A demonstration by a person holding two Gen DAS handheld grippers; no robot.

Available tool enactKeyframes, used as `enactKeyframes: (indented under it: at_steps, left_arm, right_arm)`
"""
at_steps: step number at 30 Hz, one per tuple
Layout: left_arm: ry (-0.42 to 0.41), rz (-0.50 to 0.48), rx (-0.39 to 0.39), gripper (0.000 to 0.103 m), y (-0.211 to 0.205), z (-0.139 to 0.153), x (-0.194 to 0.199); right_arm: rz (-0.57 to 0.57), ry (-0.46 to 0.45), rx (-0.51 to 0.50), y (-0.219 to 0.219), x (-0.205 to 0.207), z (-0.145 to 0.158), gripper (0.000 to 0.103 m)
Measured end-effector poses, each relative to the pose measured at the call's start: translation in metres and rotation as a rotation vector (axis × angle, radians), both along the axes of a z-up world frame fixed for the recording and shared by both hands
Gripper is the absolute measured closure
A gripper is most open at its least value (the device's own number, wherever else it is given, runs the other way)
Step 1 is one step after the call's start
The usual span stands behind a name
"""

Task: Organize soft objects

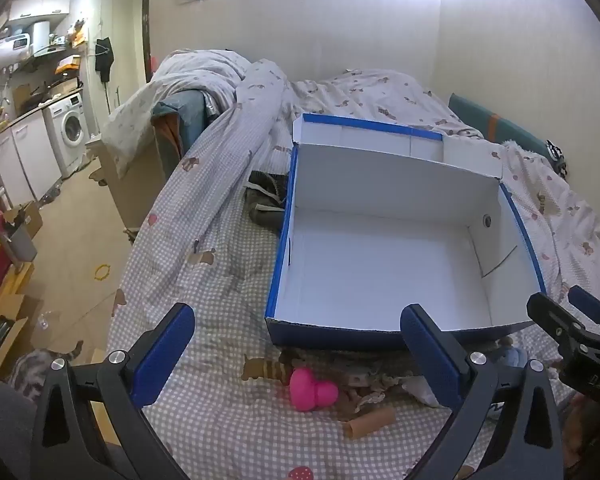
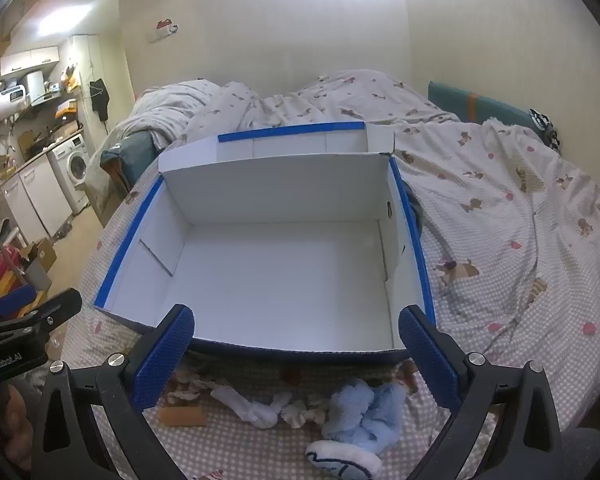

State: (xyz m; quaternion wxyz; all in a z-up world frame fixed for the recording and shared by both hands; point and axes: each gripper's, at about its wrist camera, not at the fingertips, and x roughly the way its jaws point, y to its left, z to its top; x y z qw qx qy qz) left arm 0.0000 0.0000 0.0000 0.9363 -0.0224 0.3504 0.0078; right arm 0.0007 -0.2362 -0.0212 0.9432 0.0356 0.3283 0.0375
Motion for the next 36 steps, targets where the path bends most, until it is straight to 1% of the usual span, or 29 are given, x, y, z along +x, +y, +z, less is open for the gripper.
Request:
enactKeyframes:
  at_steps: [36]
  left_arm:
    - [0.009, 0.001, 0.000, 0.000, -0.0004, -0.0019, -0.0001]
  right_arm:
    - [0.001, 0.008, -0.005, 0.0013, 0.0009, -0.0004, 0.000]
